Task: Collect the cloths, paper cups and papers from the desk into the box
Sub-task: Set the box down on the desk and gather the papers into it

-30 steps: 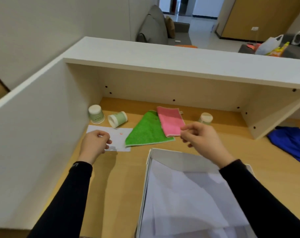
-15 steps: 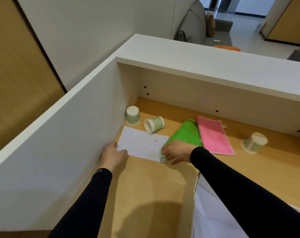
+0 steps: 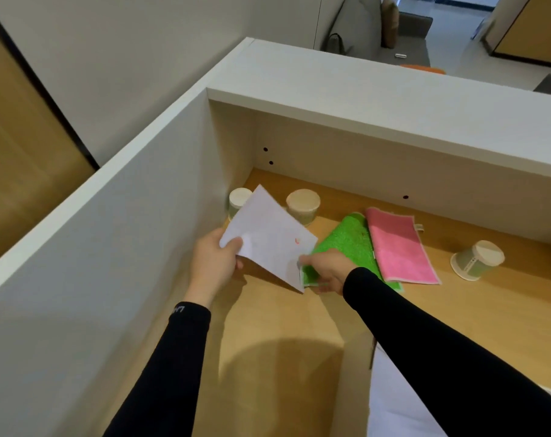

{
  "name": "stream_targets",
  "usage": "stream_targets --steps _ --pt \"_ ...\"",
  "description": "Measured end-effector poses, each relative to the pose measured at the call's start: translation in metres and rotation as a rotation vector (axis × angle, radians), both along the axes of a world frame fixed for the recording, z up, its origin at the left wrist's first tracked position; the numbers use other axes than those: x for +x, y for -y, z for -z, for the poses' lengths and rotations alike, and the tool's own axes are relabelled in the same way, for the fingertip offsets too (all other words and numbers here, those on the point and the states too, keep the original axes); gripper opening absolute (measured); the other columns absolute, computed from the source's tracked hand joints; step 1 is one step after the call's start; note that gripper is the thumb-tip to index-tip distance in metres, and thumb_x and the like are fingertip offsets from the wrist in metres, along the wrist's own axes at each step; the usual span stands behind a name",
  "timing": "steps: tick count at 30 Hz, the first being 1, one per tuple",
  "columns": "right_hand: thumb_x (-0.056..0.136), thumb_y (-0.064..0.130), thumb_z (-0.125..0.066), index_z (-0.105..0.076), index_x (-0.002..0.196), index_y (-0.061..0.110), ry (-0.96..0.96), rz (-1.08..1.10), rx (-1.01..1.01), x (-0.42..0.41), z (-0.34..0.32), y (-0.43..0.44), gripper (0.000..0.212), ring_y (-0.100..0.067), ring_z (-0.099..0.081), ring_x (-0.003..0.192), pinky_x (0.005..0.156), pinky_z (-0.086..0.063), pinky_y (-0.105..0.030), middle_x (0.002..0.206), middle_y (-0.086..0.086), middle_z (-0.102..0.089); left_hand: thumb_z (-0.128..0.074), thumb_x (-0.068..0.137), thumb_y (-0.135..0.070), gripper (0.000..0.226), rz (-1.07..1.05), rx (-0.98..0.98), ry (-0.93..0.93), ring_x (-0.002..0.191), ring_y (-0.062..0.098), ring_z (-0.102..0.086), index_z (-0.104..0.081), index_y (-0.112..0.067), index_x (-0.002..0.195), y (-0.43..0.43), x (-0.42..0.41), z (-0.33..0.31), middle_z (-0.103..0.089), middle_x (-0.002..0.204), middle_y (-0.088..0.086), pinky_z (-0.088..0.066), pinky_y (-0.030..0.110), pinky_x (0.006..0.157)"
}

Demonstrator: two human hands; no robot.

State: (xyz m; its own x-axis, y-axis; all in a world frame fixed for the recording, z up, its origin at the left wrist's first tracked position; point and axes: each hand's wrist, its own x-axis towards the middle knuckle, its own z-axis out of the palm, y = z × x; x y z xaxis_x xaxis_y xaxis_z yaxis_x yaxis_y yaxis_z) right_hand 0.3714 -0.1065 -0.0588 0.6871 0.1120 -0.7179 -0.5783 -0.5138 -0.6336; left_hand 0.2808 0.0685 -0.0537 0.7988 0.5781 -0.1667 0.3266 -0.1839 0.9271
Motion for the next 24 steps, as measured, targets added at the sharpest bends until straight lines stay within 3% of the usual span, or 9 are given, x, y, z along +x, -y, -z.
stream_targets --steps 4,9,11,13,15,17,18,21,24 --pt "0.091 0.03 -0.056 -0.057 0.087 0.009 0.112 0.113 0.222 -0.005 -0.032 0.005 0.022 -0.019 -0.058 0.072 0.062 -0.047 -0.028 0.079 -0.002 -0.06 -0.054 0.081 -0.02 0.012 -0.029 -0.084 0.191 0.041 0.008 -0.049 -0.065 -0.021 0.081 -0.004 -0.011 -0.041 -0.055 0.041 -0.006 -0.04 0.021 0.042" --pt "0.092 0.016 -0.054 -0.059 0.091 0.009 0.314 0.142 0.371 -0.022 -0.086 0.038 0.009 -0.008 -0.065 0.057 0.048 -0.05 -0.022 0.082 -0.002 -0.067 -0.053 0.086 -0.016 0.013 -0.007 -0.206 0.244 0.041 0.01 -0.053 -0.065 -0.016 0.08 0.01 -0.031 -0.077 -0.064 0.051 -0.008 -0.04 0.021 0.037" --pt "0.09 0.015 -0.056 -0.06 0.091 0.012 0.396 0.12 0.327 -0.031 -0.104 0.064 0.005 -0.014 -0.07 0.065 0.057 -0.058 -0.029 0.088 -0.006 -0.071 -0.053 0.088 -0.022 0.019 0.055 -0.174 0.203 0.042 0.01 -0.054 -0.065 -0.018 0.074 0.022 -0.036 -0.086 -0.064 0.052 -0.01 -0.039 0.02 0.035" --pt "0.088 0.019 -0.059 -0.062 0.091 0.015 0.459 0.072 0.225 -0.043 -0.117 0.099 0.005 -0.015 -0.072 0.065 0.055 -0.057 -0.028 0.086 -0.004 -0.073 -0.055 0.087 -0.025 0.019 0.161 -0.073 0.156 0.043 0.008 -0.053 -0.066 -0.022 0.072 0.038 -0.038 -0.094 -0.062 0.051 -0.011 -0.038 0.019 0.036" --pt "0.085 0.019 -0.061 -0.063 0.088 0.017 0.521 0.049 0.162 -0.059 -0.123 0.14 0.004 -0.011 -0.069 0.06 0.047 -0.05 -0.021 0.08 -0.001 -0.073 -0.058 0.086 -0.02 0.017 0.295 0.004 0.12 0.045 0.003 -0.054 -0.061 -0.029 0.099 0.058 -0.037 -0.101 -0.059 0.051 -0.011 -0.04 0.017 0.037" --pt "0.083 0.016 -0.064 -0.064 0.088 0.02 0.532 0.057 0.14 -0.079 -0.125 0.181 0.006 -0.01 -0.069 0.061 0.045 -0.049 -0.019 0.075 0.002 -0.076 -0.061 0.083 -0.014 0.062 0.53 0.06 0.056 0.047 0.004 -0.051 -0.034 -0.048 0.128 0.083 -0.035 -0.104 -0.055 0.054 -0.006 -0.04 0.019 0.039" --pt "0.083 0.014 -0.065 -0.063 0.09 0.023 0.516 0.06 0.134 -0.089 -0.123 0.202 0.011 -0.008 -0.07 0.06 0.042 -0.047 -0.017 0.072 0.003 -0.076 -0.062 0.082 -0.013 0.07 0.672 0.117 0.008 0.047 0.006 -0.049 -0.03 -0.054 0.129 0.097 -0.035 -0.106 -0.055 0.055 -0.003 -0.039 0.02 0.04" --pt "0.082 0.009 -0.066 -0.063 0.09 0.022 0.458 0.051 0.074 -0.12 -0.114 0.256 0.015 -0.009 -0.065 0.05 0.039 -0.044 -0.017 0.061 0.002 -0.072 -0.066 0.08 -0.016 0.033 1.027 0.274 -0.129 0.04 0.008 -0.045 -0.062 -0.042 0.101 0.144 -0.035 -0.108 -0.058 0.05 -0.005 -0.037 0.02 0.039" --pt "0.081 0.009 -0.067 -0.065 0.081 0.02 0.315 -0.014 -0.044 -0.148 -0.103 0.296 0.011 -0.009 -0.063 0.049 0.041 -0.048 -0.021 0.052 0.006 -0.067 -0.07 0.078 -0.017 0.008 1.269 0.334 -0.315 0.031 0.003 -0.043 -0.065 -0.022 0.082 0.188 -0.037 -0.102 -0.06 0.043 -0.008 -0.032 0.015 0.032"
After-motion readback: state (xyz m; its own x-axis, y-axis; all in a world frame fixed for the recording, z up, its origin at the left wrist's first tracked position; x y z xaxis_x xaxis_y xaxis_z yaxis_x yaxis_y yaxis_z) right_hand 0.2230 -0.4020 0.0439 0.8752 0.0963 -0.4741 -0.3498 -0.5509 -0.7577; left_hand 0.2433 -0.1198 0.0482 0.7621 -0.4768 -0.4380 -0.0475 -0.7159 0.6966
